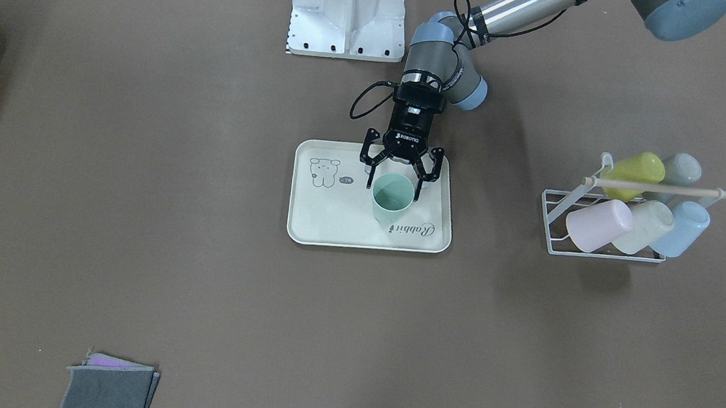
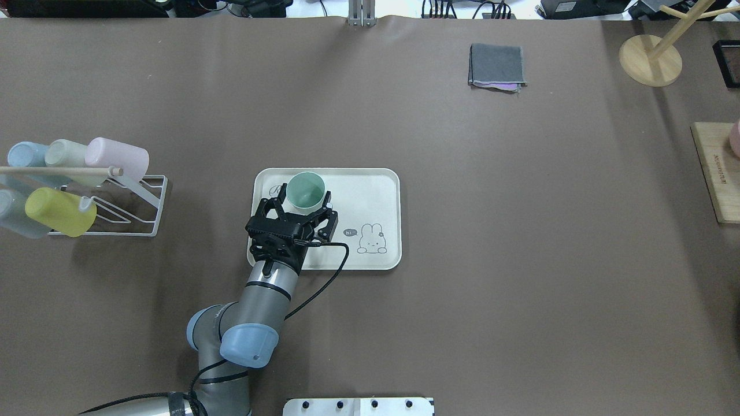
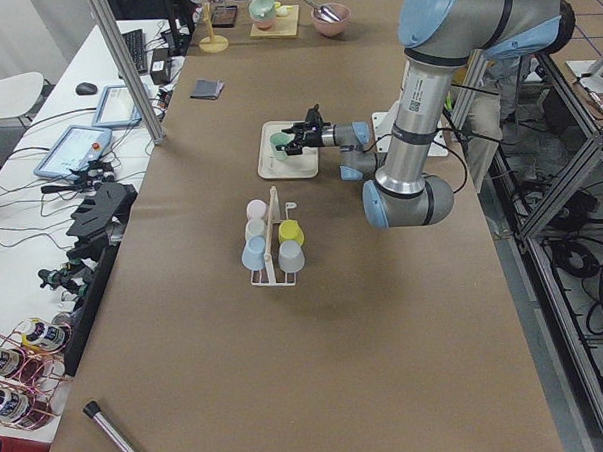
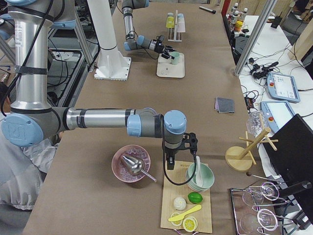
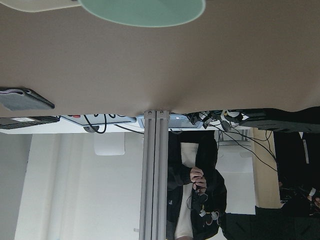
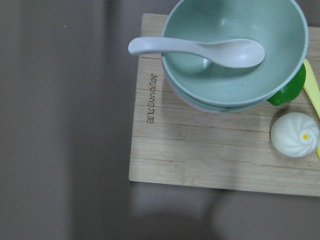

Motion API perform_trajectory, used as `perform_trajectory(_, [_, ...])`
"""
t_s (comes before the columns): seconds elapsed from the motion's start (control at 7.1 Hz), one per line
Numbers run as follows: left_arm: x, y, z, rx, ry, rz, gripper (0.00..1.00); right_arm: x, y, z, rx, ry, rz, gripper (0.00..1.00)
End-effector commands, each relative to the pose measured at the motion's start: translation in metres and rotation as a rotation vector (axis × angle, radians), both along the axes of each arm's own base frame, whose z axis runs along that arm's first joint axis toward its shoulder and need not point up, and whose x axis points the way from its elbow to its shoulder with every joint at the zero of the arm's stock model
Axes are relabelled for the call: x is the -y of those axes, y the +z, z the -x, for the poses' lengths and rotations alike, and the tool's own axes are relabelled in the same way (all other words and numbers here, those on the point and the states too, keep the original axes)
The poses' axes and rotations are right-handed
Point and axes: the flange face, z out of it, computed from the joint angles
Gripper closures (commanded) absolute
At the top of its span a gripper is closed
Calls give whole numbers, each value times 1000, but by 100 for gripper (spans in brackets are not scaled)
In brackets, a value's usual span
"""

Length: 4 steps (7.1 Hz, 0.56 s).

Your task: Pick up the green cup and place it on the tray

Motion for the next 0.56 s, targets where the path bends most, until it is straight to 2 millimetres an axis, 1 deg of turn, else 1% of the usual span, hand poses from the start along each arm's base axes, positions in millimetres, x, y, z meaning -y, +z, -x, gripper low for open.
perform_trajectory(0.0, [4,-7,7,-12,-7,-5,3,0,0,0,1,0,0,1])
perform_trajectory(0.14, [8,-18,17,-34,-12,-13,2,-1,0,0,1,0,0,1])
perform_trajectory(0.28, [13,-35,33,-53,-23,-30,2,-2,1,0,3,-5,-4,1])
perform_trajectory(0.42, [16,-43,54,-83,4,-40,2,-2,0,0,3,-6,-7,1])
